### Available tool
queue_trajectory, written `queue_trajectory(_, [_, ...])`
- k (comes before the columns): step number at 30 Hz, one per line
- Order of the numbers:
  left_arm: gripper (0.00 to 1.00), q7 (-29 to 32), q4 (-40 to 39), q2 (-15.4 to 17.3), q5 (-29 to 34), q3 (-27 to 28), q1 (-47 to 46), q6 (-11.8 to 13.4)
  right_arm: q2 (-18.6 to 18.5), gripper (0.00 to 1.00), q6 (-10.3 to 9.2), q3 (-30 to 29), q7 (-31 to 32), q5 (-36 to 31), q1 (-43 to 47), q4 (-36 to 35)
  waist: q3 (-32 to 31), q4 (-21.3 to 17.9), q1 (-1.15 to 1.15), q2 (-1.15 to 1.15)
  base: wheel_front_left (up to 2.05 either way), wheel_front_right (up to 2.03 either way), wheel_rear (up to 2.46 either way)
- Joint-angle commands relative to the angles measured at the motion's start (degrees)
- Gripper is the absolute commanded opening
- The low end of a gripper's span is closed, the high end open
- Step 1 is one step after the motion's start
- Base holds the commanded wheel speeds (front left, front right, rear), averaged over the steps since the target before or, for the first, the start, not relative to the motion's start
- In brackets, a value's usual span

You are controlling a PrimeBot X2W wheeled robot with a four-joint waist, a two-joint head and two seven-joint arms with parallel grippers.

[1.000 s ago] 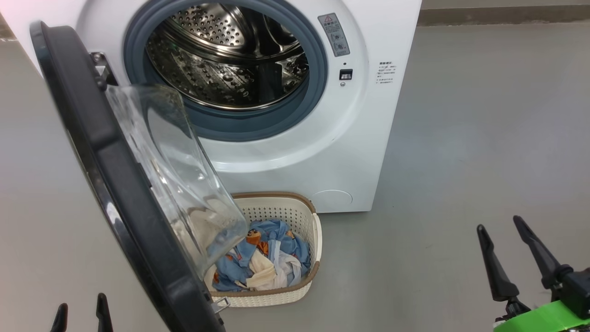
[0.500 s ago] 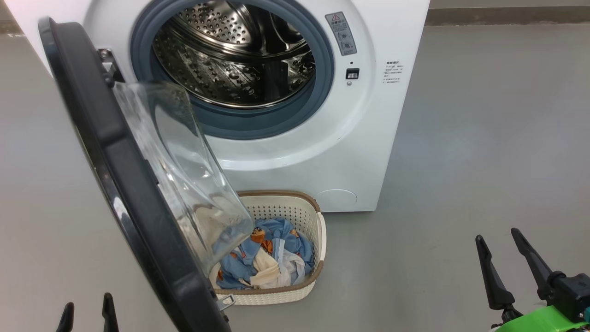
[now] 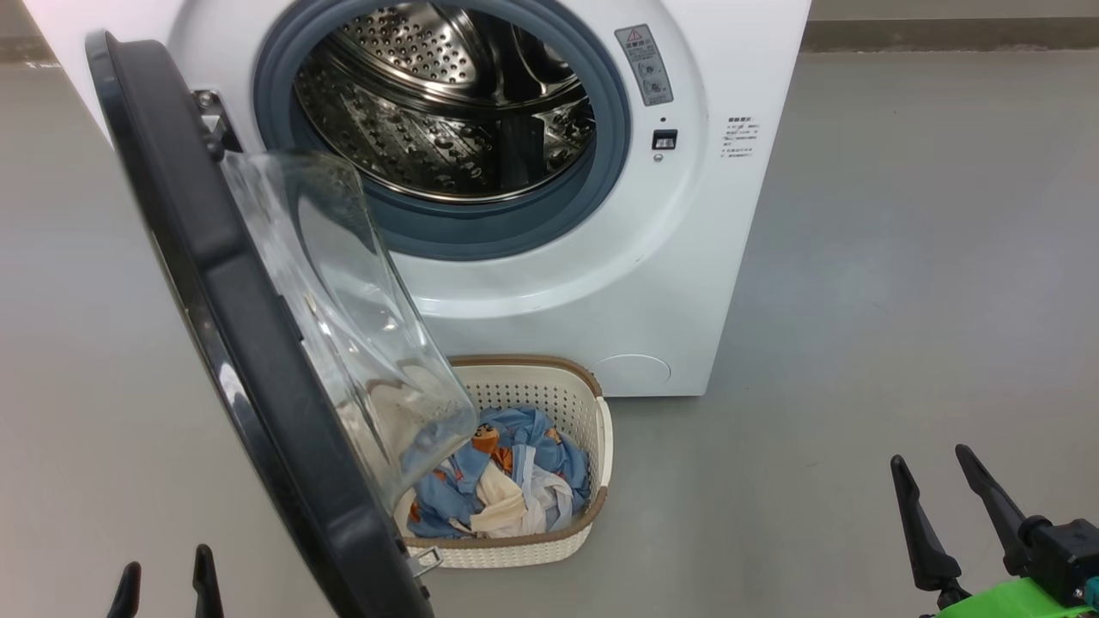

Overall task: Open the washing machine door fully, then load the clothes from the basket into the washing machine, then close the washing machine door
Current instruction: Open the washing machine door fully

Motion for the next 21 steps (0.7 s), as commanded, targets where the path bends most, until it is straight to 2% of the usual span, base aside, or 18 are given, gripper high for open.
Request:
queue_trajectory(1, [1.0,-0.37,-1.62,0.7,0.55,1.84,-0.84,0.13,-0.56,1.0,0.09,0.74,-0.68,-0.42,-0.07,-1.15,0.0,0.02,0.0,0.0,0.0,0.0,0.0])
queue_trajectory(18, [1.0,-0.37,-1.78,0.7,0.8,1.91,-0.77,-0.11,-0.33,1.0,0.09,0.43,-0.68,0.04,-0.39,-0.17,-0.29,0.05,0.0,0.0,0.0,0.0,0.0])
queue_trajectory(19, [0.95,-0.37,-1.73,0.7,0.74,1.86,-0.78,-0.12,-0.33,1.0,0.09,0.48,-0.68,0.08,-0.39,-0.15,-0.28,0.07,0.0,0.0,0.0,0.0,0.0])
queue_trajectory(21, [0.04,-0.37,-1.19,0.7,0.08,1.6,-0.75,-0.36,-0.34,1.0,0.09,0.54,-0.68,0.17,-0.4,-0.04,-0.27,0.1,0.0,0.0,0.0,0.0,0.0])
